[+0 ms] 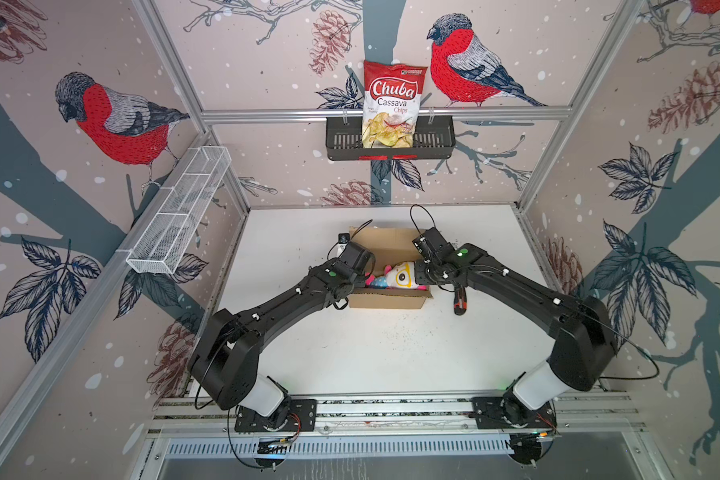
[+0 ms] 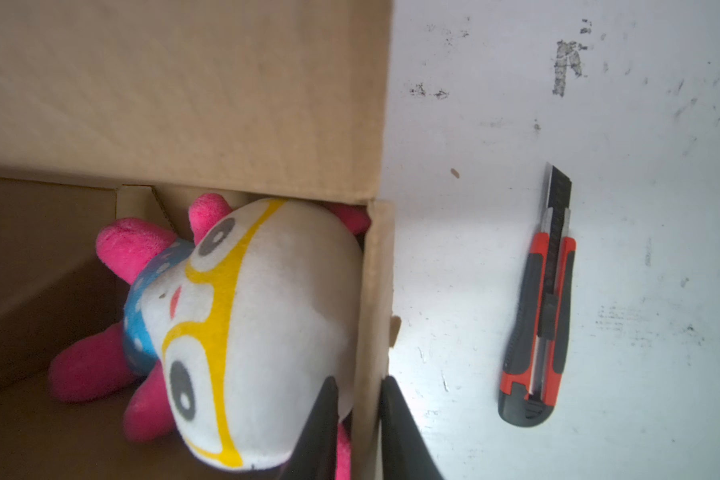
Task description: Unpack the express box
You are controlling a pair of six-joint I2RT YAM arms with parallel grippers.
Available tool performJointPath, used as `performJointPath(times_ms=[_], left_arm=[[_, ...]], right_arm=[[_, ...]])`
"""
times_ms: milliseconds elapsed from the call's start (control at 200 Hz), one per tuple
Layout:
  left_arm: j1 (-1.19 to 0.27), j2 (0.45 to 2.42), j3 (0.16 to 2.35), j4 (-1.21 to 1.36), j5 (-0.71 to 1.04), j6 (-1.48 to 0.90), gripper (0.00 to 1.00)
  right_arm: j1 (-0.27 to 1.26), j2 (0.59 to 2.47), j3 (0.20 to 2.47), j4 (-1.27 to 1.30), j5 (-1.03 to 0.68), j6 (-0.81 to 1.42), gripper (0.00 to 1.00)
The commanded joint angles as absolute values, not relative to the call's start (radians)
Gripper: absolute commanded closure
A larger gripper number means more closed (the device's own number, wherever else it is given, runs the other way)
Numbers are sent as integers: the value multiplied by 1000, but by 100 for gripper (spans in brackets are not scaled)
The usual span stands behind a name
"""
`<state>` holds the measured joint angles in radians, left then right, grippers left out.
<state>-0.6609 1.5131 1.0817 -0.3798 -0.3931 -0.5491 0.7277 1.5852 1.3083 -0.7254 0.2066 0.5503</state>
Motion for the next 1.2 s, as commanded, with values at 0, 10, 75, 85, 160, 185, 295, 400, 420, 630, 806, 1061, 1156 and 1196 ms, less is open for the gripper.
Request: performJointPath(times_ms=[0, 10, 75, 85, 160, 185, 295, 400, 420, 630, 806, 1061, 1156, 1196], left_arm=[[-661, 1520, 1108, -289, -370, -533, 90], [-661, 1521, 1109, -288, -369, -530, 90], [-660, 1525, 1115, -276, -354, -502, 90], [-660, 1525, 1117, -275, -351, -497, 90], [-657, 1525, 1121, -259, -325, -453, 90], [-655, 1524, 1121, -253, -310, -433, 90], [-645, 1525, 1123, -239, -265, -345, 92], [-617, 1529, 1129, -240, -205, -278, 93], [-612, 1528, 1128, -238, -190, -267, 93], [-549, 1528, 1133, -205, -60, -154, 94], [-534, 1571, 1189, -217, 64, -9, 93], [-533, 1726, 1396, -428, 209, 169, 91], [-533, 1778, 1460, -499, 239, 207, 87], [-534, 1799, 1486, -528, 251, 216, 86]], right_arm=[[740, 1563, 1306, -709, 147, 579, 82], [740, 1561, 1305, -709, 147, 580, 82], [742, 1547, 1300, -720, 154, 588, 76], [744, 1545, 1301, -722, 156, 590, 75], [744, 1526, 1298, -735, 165, 597, 67], [745, 1518, 1299, -740, 168, 600, 64], [745, 1474, 1308, -763, 186, 606, 50], [741, 1428, 1316, -793, 209, 604, 42], [742, 1417, 1316, -798, 212, 604, 41], [733, 1293, 1305, -826, 221, 594, 36], [713, 1195, 1298, -829, 240, 567, 35], [679, 1183, 1300, -829, 230, 497, 34], [657, 1187, 1301, -809, 207, 469, 34], [648, 1190, 1301, -802, 198, 460, 34]])
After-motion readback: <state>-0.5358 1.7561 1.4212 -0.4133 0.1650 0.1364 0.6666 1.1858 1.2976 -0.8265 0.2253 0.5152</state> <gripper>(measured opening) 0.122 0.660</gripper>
